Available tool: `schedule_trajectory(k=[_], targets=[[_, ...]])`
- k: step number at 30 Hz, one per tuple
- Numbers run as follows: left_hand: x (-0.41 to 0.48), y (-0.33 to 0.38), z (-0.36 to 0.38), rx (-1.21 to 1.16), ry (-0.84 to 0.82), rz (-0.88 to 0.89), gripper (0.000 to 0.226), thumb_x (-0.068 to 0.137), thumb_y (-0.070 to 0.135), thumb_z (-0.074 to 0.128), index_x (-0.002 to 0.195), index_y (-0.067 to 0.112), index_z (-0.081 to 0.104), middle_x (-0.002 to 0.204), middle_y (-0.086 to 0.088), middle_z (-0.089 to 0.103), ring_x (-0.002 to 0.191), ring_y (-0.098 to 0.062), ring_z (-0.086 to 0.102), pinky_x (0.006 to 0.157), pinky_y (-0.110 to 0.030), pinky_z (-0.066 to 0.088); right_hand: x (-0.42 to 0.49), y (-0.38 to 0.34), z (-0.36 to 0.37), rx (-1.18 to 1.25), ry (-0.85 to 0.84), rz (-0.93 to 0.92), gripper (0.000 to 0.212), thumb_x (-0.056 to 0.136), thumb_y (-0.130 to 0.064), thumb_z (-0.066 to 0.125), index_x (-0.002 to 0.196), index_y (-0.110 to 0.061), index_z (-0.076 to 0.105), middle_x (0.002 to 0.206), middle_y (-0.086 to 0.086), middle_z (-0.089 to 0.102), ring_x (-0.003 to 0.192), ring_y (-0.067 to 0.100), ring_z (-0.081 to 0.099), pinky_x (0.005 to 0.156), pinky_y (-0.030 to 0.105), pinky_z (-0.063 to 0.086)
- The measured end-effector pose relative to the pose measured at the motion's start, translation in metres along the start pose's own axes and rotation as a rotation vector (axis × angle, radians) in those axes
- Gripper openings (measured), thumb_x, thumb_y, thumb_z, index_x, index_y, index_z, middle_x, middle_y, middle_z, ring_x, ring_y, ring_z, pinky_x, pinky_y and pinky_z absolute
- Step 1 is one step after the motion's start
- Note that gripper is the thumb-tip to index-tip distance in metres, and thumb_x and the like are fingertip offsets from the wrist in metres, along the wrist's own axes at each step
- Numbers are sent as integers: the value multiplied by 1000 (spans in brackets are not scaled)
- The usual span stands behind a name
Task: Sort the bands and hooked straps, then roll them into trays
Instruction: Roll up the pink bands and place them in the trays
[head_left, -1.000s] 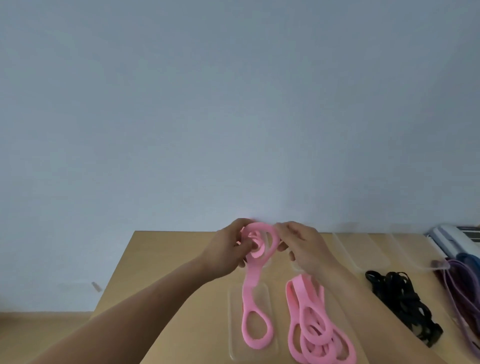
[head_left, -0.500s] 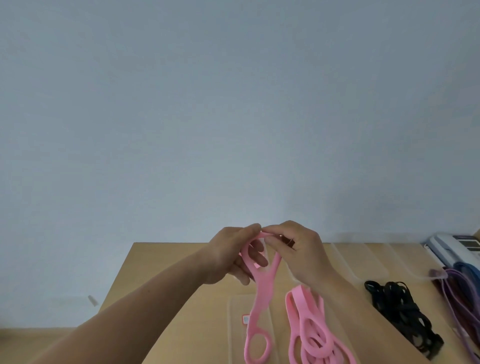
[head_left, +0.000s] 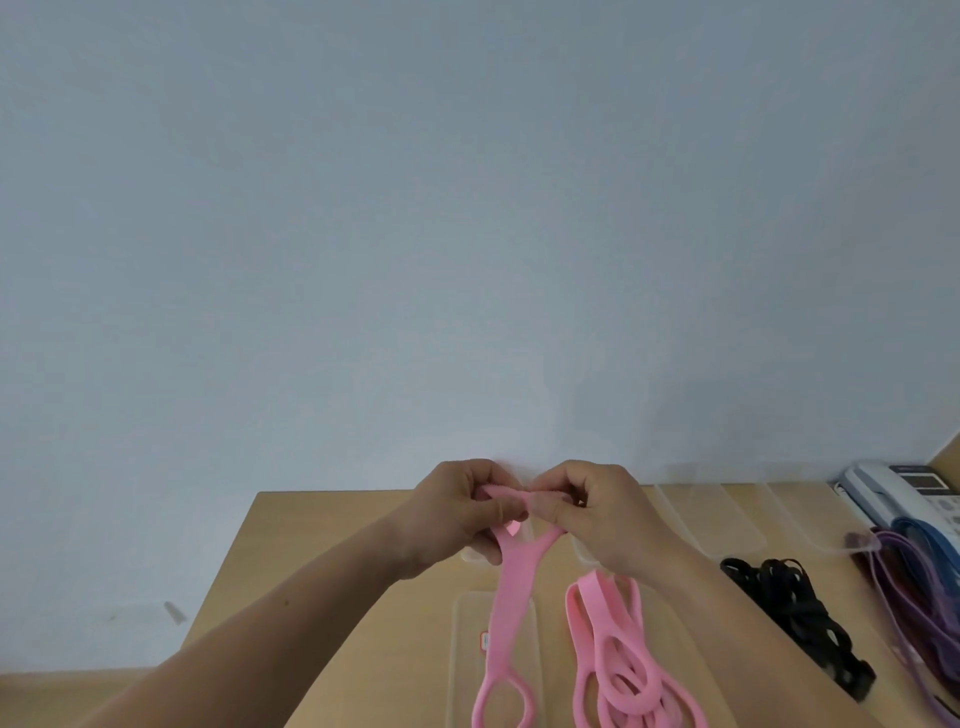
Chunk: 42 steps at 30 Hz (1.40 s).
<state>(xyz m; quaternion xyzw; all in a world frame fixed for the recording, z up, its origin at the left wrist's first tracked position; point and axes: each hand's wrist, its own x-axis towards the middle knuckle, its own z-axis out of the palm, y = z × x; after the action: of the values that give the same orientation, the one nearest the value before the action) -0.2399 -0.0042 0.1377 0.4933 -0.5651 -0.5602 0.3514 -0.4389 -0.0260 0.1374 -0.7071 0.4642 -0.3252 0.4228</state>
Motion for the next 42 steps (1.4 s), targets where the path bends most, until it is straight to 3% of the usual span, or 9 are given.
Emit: schedule_trajectory(k=[8, 13, 16, 20, 24, 26, 31, 35, 42], targets=[[-3, 5, 2, -246, -127, -207, 35, 83, 21, 64, 106, -4, 70, 92, -14, 68, 82, -25, 67, 70, -30, 56, -6, 2, 9, -279, 180, -325, 11, 84, -12, 76, 85, -21, 71, 75, -16, 58, 69, -2, 58, 61, 8, 41], [-2, 5, 7, -306, -99, -179, 31, 92, 21, 57, 105, -2, 72, 88, -11, 66, 80, -22, 66, 73, -34, 57, -7, 6, 11, -344, 207, -431, 11, 85, -5, 74, 87, -16, 71, 79, -17, 56, 72, -10, 58, 63, 4, 40], [-1, 4, 7, -314, -48, -158, 25, 96, 10, 59, 107, -10, 69, 94, -19, 66, 90, -31, 65, 85, -43, 58, -8, 11, 10, -320, 237, -407, 14, 83, -8, 77, 88, -20, 72, 80, -17, 58, 72, 2, 59, 63, 10, 43], [-3, 7, 7, -265, -41, -101, 21, 91, 5, 66, 106, -9, 68, 94, -21, 68, 84, -27, 68, 70, -29, 55, -12, 14, 7, 13, 156, -180, 21, 82, -13, 78, 84, -32, 69, 80, -11, 69, 71, 6, 64, 64, 19, 51], [-4, 9, 8, -128, -21, -28, 14, 89, 6, 69, 100, -2, 70, 93, -14, 74, 80, -20, 69, 69, -24, 53, -15, 8, 3, 357, 15, -74, 16, 82, -33, 71, 87, -18, 70, 71, 10, 67, 61, 20, 60, 55, 28, 48], [-5, 10, 10, -77, 22, 5, 11, 87, 5, 70, 97, 0, 71, 91, -11, 74, 76, -17, 68, 68, -24, 52, -15, 3, 2, 364, 14, -26, 24, 80, -42, 69, 82, -18, 70, 67, 15, 67, 58, 24, 58, 54, 28, 47], [-7, 10, 14, -40, 88, 28, 13, 86, 6, 73, 96, 0, 69, 95, -16, 74, 78, -23, 69, 70, -27, 53, -14, -1, 2, 280, 25, -10, 9, 85, -19, 76, 87, -11, 71, 60, 3, 66, 51, 14, 58, 53, 26, 47], [-8, 15, 13, -150, -87, -75, 27, 91, 18, 68, 108, -2, 63, 105, -22, 72, 93, -33, 70, 82, -37, 57, -18, -5, -2, 274, 38, -56, 4, 85, -17, 76, 82, -17, 72, 59, 1, 65, 51, 13, 58, 53, 25, 48], [-10, 22, 14, -142, -185, -133, 21, 96, 19, 60, 86, 11, 77, 92, -16, 73, 72, -22, 65, 62, -27, 53, -22, -4, -4, 189, 75, -107, 13, 87, -17, 74, 81, -28, 70, 65, -6, 65, 56, 9, 60, 56, 21, 49]])
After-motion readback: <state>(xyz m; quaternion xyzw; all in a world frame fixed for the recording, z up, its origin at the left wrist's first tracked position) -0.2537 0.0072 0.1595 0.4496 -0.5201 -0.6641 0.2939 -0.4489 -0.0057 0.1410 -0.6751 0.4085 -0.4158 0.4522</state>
